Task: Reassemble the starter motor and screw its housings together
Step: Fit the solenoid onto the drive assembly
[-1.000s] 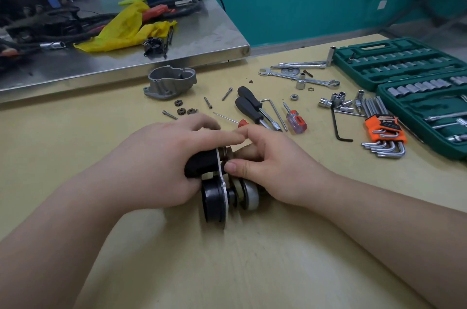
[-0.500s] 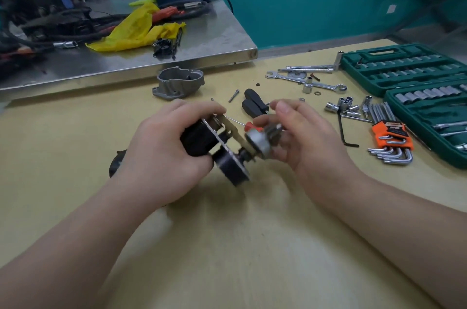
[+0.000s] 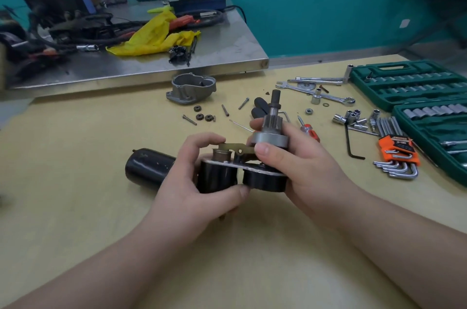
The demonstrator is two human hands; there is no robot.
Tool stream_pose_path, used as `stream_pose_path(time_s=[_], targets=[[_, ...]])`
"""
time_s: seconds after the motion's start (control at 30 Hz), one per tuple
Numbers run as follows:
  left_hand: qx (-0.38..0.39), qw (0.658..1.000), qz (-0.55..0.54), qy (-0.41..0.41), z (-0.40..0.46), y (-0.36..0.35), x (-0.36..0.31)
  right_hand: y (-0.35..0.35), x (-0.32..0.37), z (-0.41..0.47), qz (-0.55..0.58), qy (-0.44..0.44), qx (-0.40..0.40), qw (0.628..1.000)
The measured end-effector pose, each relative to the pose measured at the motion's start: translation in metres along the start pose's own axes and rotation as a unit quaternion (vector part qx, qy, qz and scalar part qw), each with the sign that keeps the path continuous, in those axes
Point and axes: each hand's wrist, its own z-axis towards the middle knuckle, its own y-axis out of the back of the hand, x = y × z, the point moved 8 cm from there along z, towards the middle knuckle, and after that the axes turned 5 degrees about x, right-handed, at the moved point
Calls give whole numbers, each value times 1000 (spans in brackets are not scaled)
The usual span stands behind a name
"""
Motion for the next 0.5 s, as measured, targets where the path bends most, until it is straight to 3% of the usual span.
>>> stream_pose_path(time_s=[0.17, 0.37, 0.5], targets=[[60, 997, 36, -25, -5, 2, 10, -13, -15, 1, -21, -29, 53, 998], [34, 993, 81, -82, -5, 5, 11, -9, -21, 8, -76, -24, 59, 995], [35, 991, 111, -70, -3, 5, 17, 18, -6, 22, -112, 3, -54, 992]])
